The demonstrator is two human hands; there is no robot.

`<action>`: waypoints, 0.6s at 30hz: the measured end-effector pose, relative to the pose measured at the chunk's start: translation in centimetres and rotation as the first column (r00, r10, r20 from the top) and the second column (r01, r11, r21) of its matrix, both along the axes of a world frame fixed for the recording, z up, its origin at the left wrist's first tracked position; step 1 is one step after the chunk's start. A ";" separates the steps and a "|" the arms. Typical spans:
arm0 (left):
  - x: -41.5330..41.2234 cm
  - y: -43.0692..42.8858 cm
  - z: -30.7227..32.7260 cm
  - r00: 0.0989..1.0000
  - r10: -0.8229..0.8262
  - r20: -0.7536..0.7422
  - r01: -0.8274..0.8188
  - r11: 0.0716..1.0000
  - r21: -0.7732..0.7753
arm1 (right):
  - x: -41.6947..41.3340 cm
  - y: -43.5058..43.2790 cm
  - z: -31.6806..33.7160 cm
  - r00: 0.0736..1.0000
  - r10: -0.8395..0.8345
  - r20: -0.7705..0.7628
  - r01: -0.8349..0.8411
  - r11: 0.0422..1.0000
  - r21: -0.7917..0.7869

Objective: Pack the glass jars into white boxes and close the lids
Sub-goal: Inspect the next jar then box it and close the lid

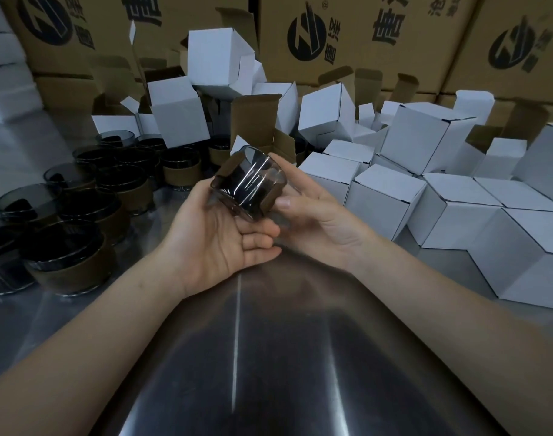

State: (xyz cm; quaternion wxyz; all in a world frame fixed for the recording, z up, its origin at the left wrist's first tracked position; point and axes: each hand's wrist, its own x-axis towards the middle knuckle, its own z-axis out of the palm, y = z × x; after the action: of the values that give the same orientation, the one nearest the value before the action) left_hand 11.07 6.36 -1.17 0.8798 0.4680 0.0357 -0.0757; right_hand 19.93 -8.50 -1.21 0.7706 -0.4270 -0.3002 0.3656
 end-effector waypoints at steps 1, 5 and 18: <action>0.0 0.0 0.0 1.000 -0.028 -0.007 0.028 1.000 -0.014 | 0.0 0.0 0.0 1.000 0.020 0.004 -0.020 1.000 0.006; -0.3 -0.2 0.3 0.994 -0.107 -0.033 0.107 0.994 0.002 | 0.1 -0.1 0.0 0.998 0.060 0.007 -0.061 0.998 0.022; 0.4 -0.4 -0.5 0.839 0.510 0.189 -0.539 0.733 0.414 | -0.2 0.2 0.6 0.918 -0.241 0.314 0.269 0.962 -0.050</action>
State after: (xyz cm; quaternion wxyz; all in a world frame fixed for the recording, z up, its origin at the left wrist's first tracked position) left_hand 11.43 5.94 -1.72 0.7324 0.6319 0.1551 0.2006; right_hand 19.73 -8.26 -0.60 0.7355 -0.5488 -0.3402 0.2053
